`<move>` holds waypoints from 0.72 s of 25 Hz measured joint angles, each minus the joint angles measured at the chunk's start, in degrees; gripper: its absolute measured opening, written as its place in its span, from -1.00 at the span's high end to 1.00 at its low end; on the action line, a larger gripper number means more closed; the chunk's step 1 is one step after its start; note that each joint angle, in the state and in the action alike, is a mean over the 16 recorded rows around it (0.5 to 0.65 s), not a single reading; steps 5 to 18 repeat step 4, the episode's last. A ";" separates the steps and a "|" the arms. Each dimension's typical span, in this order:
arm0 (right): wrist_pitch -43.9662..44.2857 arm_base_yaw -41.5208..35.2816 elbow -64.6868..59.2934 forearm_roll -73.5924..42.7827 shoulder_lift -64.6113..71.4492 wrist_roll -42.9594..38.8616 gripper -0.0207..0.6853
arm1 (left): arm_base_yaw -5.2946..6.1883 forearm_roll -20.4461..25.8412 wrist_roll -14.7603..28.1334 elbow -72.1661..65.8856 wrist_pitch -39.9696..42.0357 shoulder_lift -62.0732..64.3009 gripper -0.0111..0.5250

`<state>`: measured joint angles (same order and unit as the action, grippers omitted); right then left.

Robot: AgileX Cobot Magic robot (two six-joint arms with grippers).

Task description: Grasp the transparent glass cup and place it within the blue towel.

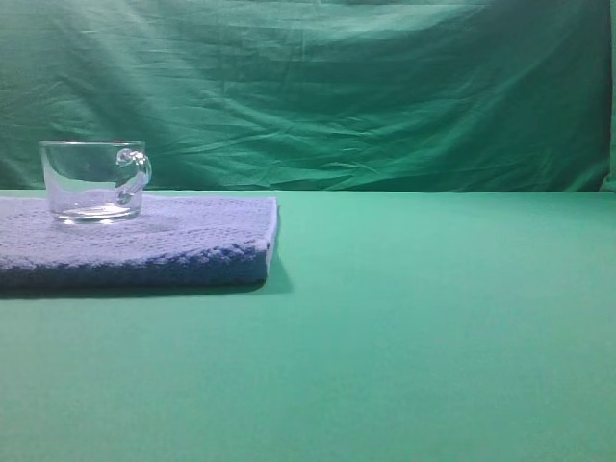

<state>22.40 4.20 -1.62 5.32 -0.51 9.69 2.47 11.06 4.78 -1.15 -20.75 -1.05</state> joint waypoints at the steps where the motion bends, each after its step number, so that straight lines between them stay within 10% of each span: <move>1: 0.00 0.00 0.00 0.00 0.00 0.00 0.94 | 0.00 0.00 0.00 0.00 0.00 0.00 0.96; 18: 0.00 0.00 0.00 0.00 0.00 0.00 0.94 | 0.00 0.00 0.00 0.00 0.00 0.00 0.96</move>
